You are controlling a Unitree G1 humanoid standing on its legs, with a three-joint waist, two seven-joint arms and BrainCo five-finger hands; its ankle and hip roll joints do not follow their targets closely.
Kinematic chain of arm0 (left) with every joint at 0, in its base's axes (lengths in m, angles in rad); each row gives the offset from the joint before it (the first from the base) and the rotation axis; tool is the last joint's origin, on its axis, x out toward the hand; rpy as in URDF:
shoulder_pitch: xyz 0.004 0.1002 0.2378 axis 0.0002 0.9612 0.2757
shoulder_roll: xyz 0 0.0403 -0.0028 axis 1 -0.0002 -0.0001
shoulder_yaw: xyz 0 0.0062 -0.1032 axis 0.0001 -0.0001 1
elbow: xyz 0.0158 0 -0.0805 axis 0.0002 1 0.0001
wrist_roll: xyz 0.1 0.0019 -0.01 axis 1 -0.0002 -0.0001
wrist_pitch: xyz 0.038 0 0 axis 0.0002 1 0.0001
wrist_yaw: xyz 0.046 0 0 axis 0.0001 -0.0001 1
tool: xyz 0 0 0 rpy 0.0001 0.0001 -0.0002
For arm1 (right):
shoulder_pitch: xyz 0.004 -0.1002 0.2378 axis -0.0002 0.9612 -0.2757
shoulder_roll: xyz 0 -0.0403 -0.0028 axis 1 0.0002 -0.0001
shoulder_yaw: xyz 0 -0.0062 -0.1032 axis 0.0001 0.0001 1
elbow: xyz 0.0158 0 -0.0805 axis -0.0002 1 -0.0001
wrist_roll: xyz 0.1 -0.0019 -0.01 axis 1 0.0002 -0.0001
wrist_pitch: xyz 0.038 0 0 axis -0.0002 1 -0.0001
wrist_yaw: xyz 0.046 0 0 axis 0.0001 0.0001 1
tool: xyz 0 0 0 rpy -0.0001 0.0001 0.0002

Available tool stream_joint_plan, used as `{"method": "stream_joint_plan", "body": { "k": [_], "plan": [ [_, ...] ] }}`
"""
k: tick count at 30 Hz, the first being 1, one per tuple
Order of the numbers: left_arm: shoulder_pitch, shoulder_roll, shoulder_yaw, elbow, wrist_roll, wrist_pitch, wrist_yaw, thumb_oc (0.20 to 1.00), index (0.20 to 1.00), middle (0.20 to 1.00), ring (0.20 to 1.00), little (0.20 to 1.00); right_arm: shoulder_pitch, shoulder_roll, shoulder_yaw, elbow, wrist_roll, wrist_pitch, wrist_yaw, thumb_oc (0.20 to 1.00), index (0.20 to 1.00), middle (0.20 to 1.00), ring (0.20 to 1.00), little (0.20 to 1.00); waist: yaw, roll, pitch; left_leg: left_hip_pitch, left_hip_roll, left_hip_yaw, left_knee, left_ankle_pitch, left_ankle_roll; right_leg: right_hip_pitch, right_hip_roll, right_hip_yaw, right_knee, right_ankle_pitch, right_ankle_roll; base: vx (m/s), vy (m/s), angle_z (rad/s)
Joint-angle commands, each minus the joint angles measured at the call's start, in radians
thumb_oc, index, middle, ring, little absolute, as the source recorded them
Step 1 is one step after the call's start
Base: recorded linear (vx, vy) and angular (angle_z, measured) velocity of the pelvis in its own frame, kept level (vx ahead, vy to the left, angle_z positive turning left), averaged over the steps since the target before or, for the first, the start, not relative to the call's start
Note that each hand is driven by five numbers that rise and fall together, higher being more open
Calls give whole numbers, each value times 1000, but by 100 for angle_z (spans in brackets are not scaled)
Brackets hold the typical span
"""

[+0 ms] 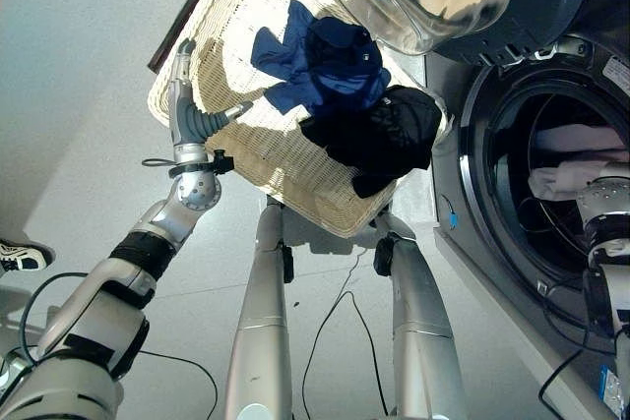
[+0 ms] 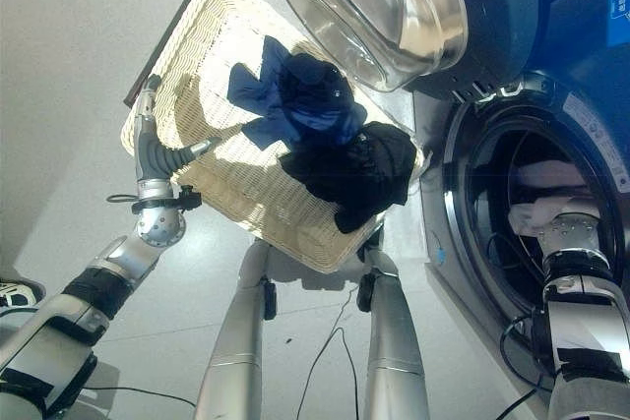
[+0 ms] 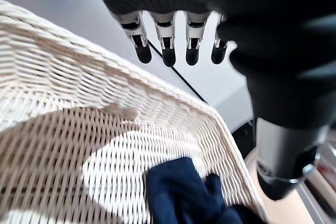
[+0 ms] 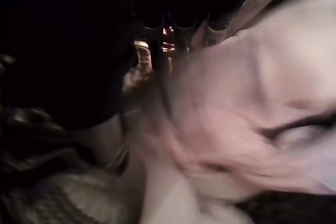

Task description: Put the clothes into the washing machine.

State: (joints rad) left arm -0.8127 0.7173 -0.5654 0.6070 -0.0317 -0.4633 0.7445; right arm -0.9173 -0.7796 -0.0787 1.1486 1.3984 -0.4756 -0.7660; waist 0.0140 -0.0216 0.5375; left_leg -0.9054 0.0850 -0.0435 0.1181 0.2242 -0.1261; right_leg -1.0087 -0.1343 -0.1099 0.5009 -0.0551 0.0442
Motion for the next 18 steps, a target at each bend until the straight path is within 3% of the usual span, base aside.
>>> {"method": "stream_joint_plan", "body": {
  "k": [1,3,4,8,13,18],
  "plan": [
    [-51,-30,-12,-26,48,-68,-66,1000,1000,1000,1000,1000,14,-243,76,44,-89,131,63,1000,1000,1000,1000,1000,-21,-15,-17,-5,-85,8,125,-132,16,82,36,-48,-287,255,114,12,6,7],
    [-76,-27,-38,-21,68,-64,-83,1000,1000,1000,1000,1000,-22,-241,127,65,-135,173,60,1000,1000,1000,1000,1000,-18,-10,-17,-4,-87,9,123,-133,20,81,33,-54,-286,253,113,6,11,5],
    [-107,-20,-75,-13,100,-56,-92,1000,1000,1000,1000,1000,-51,-225,168,82,-175,224,64,1000,1000,1000,1000,1000,-15,-4,-17,-8,-90,11,127,-132,20,76,32,-56,-282,253,114,1,16,4],
    [-178,-11,-153,-1,189,-14,-85,1000,1000,1000,1000,1000,-75,-185,222,104,-203,300,106,1000,1000,1000,1000,1000,-15,6,-17,-10,-90,18,127,-132,24,71,29,-58,-276,252,116,0,5,1],
    [-308,-21,-289,40,321,84,-70,1000,1000,1000,1000,1000,-84,-115,263,109,-275,329,157,1000,1000,1000,1000,1000,-29,11,-17,-18,-85,31,125,-129,27,54,34,-48,-269,255,119,-12,38,1],
    [-417,-61,-373,113,363,192,-80,1000,1000,1000,1000,1000,-90,-48,302,104,-340,339,194,1000,1000,1000,1000,1000,-55,9,-17,-25,-75,49,124,-125,23,38,44,-31,-268,261,122,-20,69,1]
  ]
}}
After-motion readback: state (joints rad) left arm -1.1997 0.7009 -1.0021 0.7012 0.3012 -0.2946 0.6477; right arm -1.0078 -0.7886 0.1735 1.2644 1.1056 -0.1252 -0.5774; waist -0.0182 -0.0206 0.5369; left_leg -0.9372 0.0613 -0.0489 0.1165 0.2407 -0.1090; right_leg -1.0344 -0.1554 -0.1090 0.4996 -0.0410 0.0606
